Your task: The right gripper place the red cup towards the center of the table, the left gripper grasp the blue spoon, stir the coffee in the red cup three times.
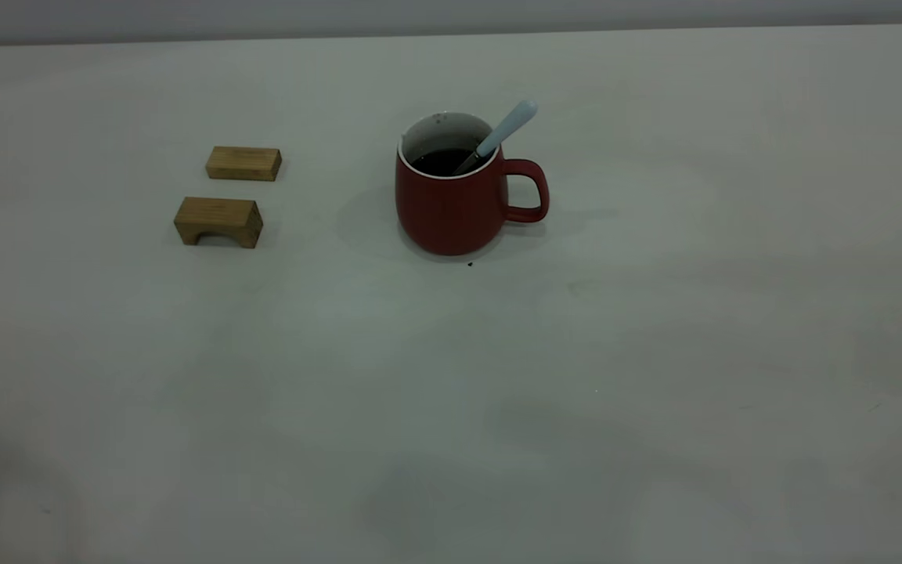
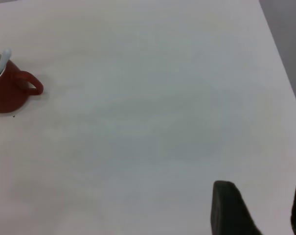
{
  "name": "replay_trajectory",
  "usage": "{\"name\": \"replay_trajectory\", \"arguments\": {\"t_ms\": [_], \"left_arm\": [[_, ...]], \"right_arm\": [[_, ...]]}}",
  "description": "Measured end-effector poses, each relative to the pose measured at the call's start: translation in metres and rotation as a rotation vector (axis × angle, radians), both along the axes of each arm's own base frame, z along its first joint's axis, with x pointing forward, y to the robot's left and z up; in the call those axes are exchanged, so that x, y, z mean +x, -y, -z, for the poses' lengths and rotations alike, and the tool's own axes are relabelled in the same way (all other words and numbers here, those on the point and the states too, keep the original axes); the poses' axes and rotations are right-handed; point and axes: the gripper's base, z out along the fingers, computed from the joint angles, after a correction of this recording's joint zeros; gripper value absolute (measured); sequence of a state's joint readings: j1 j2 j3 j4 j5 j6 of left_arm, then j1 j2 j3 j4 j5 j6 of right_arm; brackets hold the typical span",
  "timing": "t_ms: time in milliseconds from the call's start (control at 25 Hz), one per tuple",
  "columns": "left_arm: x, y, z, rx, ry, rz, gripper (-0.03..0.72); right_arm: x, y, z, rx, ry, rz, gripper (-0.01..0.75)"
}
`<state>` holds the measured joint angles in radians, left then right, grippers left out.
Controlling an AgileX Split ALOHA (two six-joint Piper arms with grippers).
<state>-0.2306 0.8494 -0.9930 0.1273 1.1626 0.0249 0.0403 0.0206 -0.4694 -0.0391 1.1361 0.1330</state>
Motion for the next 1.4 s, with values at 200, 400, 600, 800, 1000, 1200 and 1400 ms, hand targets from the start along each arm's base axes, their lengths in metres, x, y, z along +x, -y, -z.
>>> {"name": "replay_trajectory", "arguments": {"t_ms": [200, 400, 600, 800, 1000, 1200, 1400], "left_arm": [[-0.055, -0.013, 0.054, 0.001, -0.016, -0.002, 0.241], [-0.087, -0.017, 0.084, -0.060, 0.051, -0.011, 0.241], [-0.106, -0.020, 0.088, -0.114, 0.153, -0.083, 0.241], [-0.119, -0.022, 0.089, -0.121, 0.236, -0.164, 0.241], [-0.128, -0.023, 0.102, -0.129, 0.278, -0.172, 0.241], [-0.135, -0.023, 0.102, -0.134, 0.335, -0.192, 0.241], [-0.141, -0.023, 0.103, -0.138, 0.378, -0.194, 0.241]], "right_arm": [[0.000, 0.000, 0.000, 0.000, 0.000, 0.000, 0.350], [0.000, 0.000, 0.000, 0.000, 0.000, 0.000, 0.350], [0.000, 0.000, 0.000, 0.000, 0.000, 0.000, 0.350], [0.000, 0.000, 0.000, 0.000, 0.000, 0.000, 0.350], [0.000, 0.000, 0.000, 0.000, 0.000, 0.000, 0.350], [0.000, 0.000, 0.000, 0.000, 0.000, 0.000, 0.350], [0.000, 0.000, 0.000, 0.000, 0.000, 0.000, 0.350]]}}
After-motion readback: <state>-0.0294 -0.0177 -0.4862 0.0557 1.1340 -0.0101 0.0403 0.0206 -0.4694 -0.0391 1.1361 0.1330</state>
